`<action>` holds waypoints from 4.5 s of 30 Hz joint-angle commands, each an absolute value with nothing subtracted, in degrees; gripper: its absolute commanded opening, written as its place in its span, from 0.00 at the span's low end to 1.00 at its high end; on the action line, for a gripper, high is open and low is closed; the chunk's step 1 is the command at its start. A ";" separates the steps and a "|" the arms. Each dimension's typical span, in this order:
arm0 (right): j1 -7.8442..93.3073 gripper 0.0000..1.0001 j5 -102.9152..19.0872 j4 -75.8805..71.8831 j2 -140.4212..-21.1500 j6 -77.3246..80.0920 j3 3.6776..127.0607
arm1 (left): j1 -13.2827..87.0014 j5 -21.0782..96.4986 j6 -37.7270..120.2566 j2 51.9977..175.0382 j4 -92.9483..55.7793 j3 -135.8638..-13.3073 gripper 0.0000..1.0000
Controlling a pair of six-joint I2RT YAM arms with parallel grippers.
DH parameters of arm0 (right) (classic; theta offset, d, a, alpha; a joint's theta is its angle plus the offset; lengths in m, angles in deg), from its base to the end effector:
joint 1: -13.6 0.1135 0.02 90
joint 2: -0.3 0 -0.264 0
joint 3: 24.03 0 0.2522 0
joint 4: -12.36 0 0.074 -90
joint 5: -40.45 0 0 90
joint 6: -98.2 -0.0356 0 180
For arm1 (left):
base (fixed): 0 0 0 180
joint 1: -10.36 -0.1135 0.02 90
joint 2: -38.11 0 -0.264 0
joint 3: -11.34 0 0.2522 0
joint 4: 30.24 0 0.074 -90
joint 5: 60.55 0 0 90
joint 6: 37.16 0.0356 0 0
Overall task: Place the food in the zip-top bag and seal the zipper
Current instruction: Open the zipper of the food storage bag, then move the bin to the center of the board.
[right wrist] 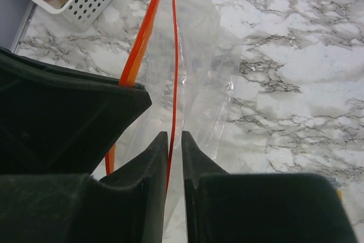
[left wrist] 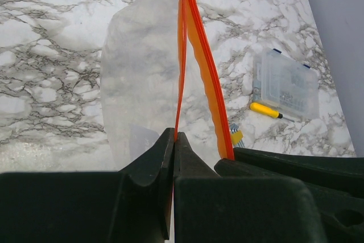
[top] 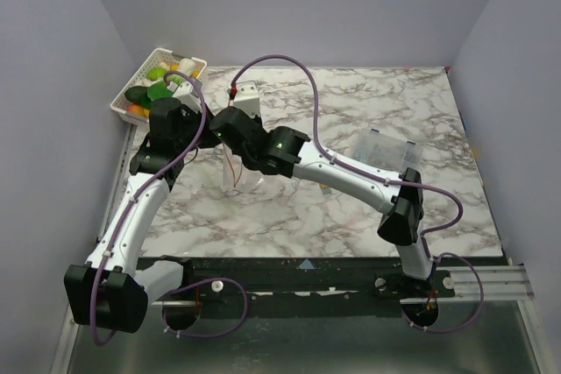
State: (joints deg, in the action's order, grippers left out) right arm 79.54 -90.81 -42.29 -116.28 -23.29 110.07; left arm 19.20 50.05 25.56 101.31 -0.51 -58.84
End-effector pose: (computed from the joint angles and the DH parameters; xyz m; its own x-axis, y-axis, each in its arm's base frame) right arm 0.2086 0.4095 0.3647 -0.4564 -0.0591 -0.8878 -0.2740 0.9586 0.0770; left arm 0.2454 -0.0508 0.3383 -0.5525 -0.3483 -0.7573 0.2377 0.8050 -0.5436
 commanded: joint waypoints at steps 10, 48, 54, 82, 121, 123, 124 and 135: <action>79.96 0.20 -94.42 -39.38 -119.06 -23.34 111.11 | 19.15 51.23 25.60 100.25 -1.44 -58.40 0.00; 68.38 0.01 -102.95 -19.37 -100.76 -7.09 82.92 | 19.15 55.52 25.12 95.48 1.91 -59.91 0.86; 64.42 0.00 -103.00 -14.08 -97.14 1.51 77.20 | 17.09 45.77 30.11 95.36 9.59 -63.15 0.91; 60.63 0.01 -91.79 -4.33 -102.07 7.60 73.72 | -3.62 19.27 3.10 149.25 -13.57 -97.82 0.81; 60.45 0.01 -87.50 -2.44 -99.48 6.79 70.16 | 1.24 21.78 -18.20 153.11 18.92 -92.41 0.99; 60.45 0.01 -87.38 -2.45 -98.99 6.63 69.90 | 2.23 22.45 -19.07 152.95 21.26 -92.38 0.99; 60.45 0.01 -87.27 -2.32 -98.79 6.62 69.74 | 2.58 23.29 -19.68 152.34 20.97 -91.45 0.98; 60.50 0.01 -85.37 -2.21 -97.83 5.72 69.07 | 10.18 26.98 -27.10 143.76 18.86 -80.53 0.99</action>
